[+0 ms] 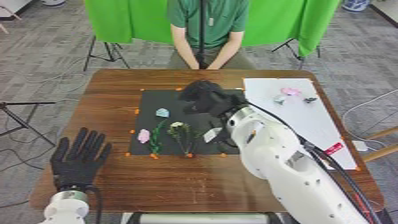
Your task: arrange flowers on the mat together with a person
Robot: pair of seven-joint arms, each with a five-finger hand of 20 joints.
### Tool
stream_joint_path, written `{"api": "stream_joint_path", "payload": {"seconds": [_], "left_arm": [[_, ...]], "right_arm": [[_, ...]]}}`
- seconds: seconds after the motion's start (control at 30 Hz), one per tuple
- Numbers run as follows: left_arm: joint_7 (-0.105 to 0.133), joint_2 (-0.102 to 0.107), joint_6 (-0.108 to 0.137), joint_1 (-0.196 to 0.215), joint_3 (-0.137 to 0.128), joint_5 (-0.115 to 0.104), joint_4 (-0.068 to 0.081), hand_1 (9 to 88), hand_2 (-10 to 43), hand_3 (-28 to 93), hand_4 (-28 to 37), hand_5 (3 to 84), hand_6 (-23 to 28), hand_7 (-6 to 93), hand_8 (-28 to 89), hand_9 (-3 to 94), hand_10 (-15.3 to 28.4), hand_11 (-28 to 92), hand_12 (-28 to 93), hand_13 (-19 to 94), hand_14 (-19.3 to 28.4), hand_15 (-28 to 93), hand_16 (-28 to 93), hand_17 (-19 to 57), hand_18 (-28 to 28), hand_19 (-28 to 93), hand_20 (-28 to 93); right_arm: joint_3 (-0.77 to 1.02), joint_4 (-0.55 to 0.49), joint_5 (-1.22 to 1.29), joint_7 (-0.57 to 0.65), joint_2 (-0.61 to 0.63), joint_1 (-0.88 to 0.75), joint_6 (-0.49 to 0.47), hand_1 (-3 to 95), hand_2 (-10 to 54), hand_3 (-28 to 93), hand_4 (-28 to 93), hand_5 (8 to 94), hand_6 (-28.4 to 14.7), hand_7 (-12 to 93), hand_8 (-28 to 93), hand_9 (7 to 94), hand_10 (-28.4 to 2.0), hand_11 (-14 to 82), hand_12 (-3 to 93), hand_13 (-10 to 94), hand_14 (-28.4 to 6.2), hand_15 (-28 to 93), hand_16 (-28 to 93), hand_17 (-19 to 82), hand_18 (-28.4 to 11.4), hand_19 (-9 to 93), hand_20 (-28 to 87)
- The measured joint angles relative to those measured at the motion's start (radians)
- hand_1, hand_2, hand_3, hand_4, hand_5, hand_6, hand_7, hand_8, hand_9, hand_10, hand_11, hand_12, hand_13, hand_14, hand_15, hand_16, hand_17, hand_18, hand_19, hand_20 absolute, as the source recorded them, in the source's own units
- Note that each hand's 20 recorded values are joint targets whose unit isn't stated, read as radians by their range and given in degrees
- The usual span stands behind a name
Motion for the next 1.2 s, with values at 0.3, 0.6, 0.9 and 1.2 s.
{"api": "stream_joint_path", "payload": {"seconds": [0.3,0.6,0.9,1.2], "left_arm": [[0.002,-0.005,-0.004,0.01,-0.009,0.0,-0.001,23.6,13.5,76,-28.3,42.1,7.7,15.4,-12,36.9,13.8,22,5,28,13.9,26,-9,-7.1,15.6,40,9],[0.002,-0.005,-0.014,0.016,-0.007,0.001,-0.001,23.8,13.4,76,-28.3,42.0,7.7,15.3,-12,36.9,13.8,22,5,28,13.9,26,-9,-7.1,15.7,40,9],[0.005,-0.006,-0.021,0.021,-0.008,0.001,-0.001,23.7,13.3,76,-28.3,41.9,7.7,15.3,-12,36.8,13.8,22,5,28,13.9,26,-9,-7.2,15.7,40,9],[0.013,-0.006,-0.022,0.028,-0.008,0.0,-0.004,24.1,13.0,76,-28.3,42.0,7.7,15.2,-12,36.8,13.6,22,5,28,13.9,26,-9,-7.2,15.7,40,9]], "right_arm": [[0.337,-0.078,0.404,-0.011,0.04,-0.172,0.023,38.1,-4.6,78,-28,49.3,0.0,21,-15,51.0,-10.3,10.0,13.0,41,-14.3,13,20,11,-17.7,41,10],[0.614,-0.15,0.822,-0.029,0.086,-0.421,0.115,32.7,4.4,77,-28,50.6,-1.1,19,-14,51.4,-11.6,9.3,13.0,41,-15.8,13,20,10,-18.2,40,11],[0.777,-0.184,0.908,-0.02,0.085,-0.61,0.162,31.7,5.1,78,-28,50.8,-1.1,19,-14,51.4,-11.8,9.1,13.0,41,-15.9,12,20,10,-18.3,40,12],[0.85,-0.203,0.915,-0.022,0.065,-0.692,0.174,31.4,4.7,78,-28,50.8,-1.2,19,-14,51.3,-11.7,8.9,13.1,41,-15.8,12,20,10,-18.4,40,12]]}}
